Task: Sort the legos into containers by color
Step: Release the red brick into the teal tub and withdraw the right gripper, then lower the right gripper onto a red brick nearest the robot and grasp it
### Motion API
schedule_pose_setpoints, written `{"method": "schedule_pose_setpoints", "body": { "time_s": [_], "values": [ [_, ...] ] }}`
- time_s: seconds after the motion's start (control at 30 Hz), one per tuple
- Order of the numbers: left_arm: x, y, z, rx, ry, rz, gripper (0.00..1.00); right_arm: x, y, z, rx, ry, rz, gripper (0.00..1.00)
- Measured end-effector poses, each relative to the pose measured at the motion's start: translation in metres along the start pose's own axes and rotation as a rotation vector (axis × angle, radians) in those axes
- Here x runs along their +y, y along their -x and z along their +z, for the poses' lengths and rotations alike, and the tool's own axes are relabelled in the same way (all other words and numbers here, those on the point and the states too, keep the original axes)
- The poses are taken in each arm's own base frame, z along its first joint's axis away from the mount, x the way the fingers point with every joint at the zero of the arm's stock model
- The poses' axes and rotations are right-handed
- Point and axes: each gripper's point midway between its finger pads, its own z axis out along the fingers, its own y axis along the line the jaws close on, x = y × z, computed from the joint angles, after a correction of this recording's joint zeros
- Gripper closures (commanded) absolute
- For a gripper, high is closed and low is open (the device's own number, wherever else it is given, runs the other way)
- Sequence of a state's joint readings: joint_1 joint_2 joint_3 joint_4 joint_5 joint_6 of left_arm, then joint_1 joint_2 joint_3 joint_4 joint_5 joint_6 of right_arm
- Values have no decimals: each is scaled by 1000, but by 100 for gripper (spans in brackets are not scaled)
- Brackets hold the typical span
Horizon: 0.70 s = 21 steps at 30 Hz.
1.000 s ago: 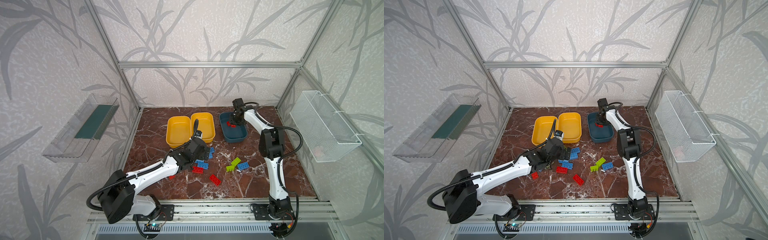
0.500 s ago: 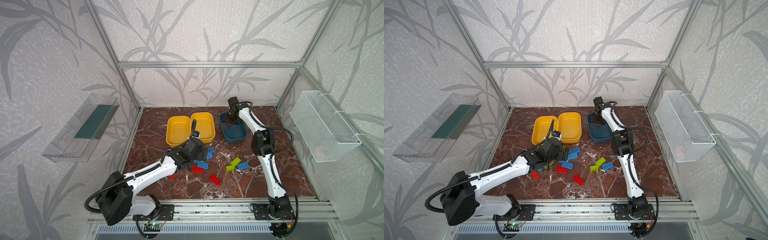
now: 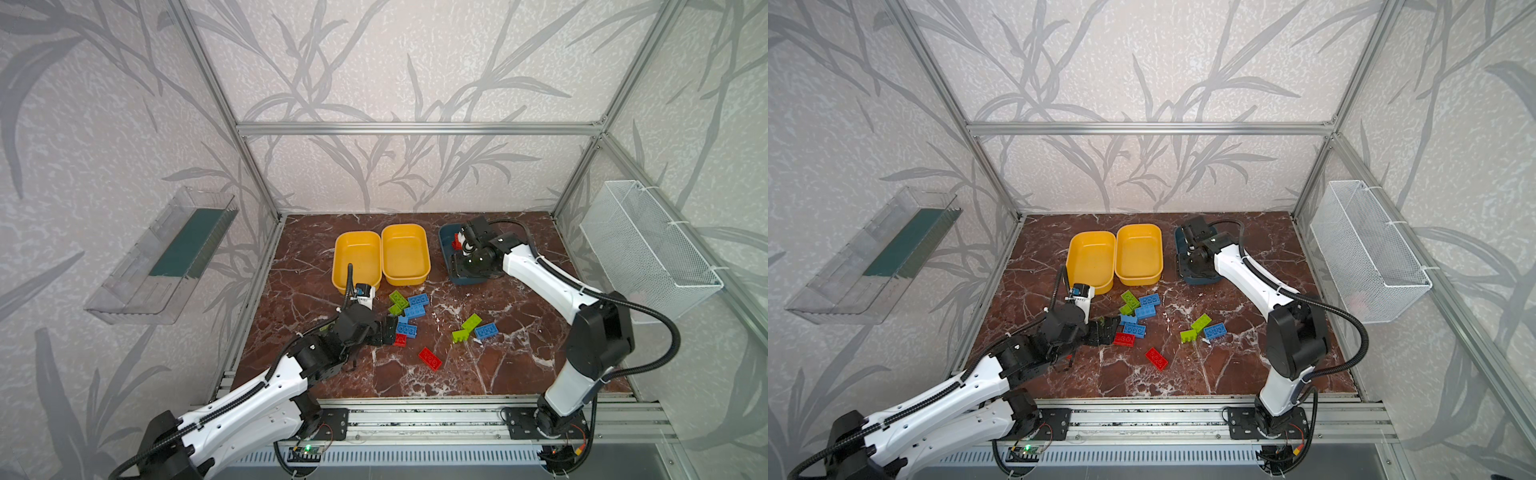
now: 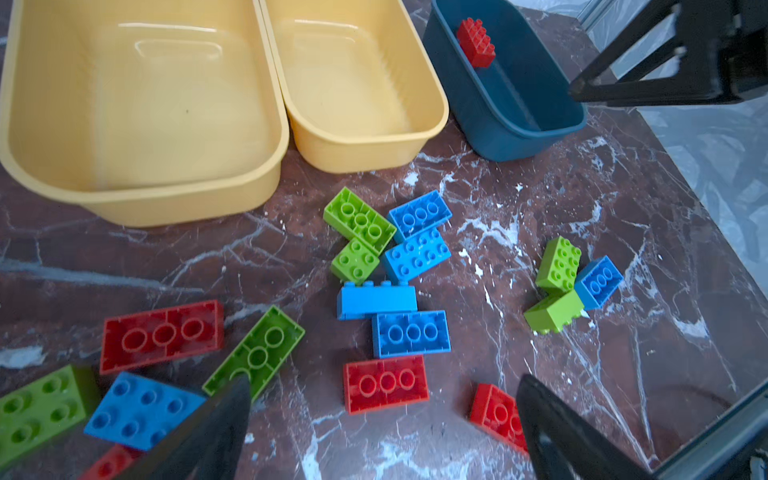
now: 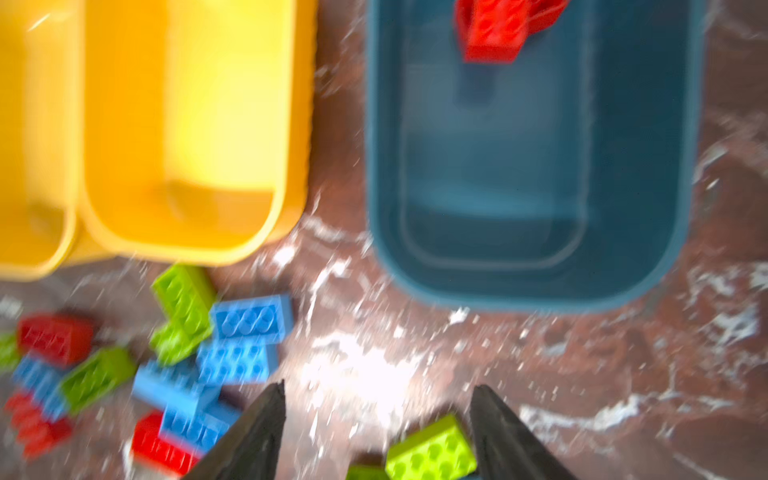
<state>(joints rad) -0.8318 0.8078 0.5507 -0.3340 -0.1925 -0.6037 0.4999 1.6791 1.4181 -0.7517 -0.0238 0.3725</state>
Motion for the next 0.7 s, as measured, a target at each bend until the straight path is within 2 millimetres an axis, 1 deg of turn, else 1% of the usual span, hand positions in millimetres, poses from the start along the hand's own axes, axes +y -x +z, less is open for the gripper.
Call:
{"method": "schedule_pose_setpoints", "body": {
  "time_s": [0.03, 0.07, 0.2, 0.3, 0.37, 0.47, 0.7],
  "values": [
    [2, -6, -3, 3, -5, -7, 1, 5, -11, -2, 5, 7, -19, 28],
    [4, -12, -7, 3, -8, -13, 1, 13, -28, -2, 22, 15, -55, 28],
    [9, -32, -18, 11, -35, -36, 1, 44, -93, 7, 118, 45, -195, 28],
    [13, -44, -23, 25, -49, -45, 1, 58, -136, 13, 187, 59, -277, 28],
    [16, -47, -26, 29, -52, -52, 1, 61, -155, 16, 215, 61, -305, 28],
    [20, -52, -29, 38, -46, -64, 1, 67, -175, 19, 238, 67, -338, 28],
    [32, -66, -30, 49, -37, -93, 1, 79, -202, 29, 250, 108, -373, 26]
  ]
}}
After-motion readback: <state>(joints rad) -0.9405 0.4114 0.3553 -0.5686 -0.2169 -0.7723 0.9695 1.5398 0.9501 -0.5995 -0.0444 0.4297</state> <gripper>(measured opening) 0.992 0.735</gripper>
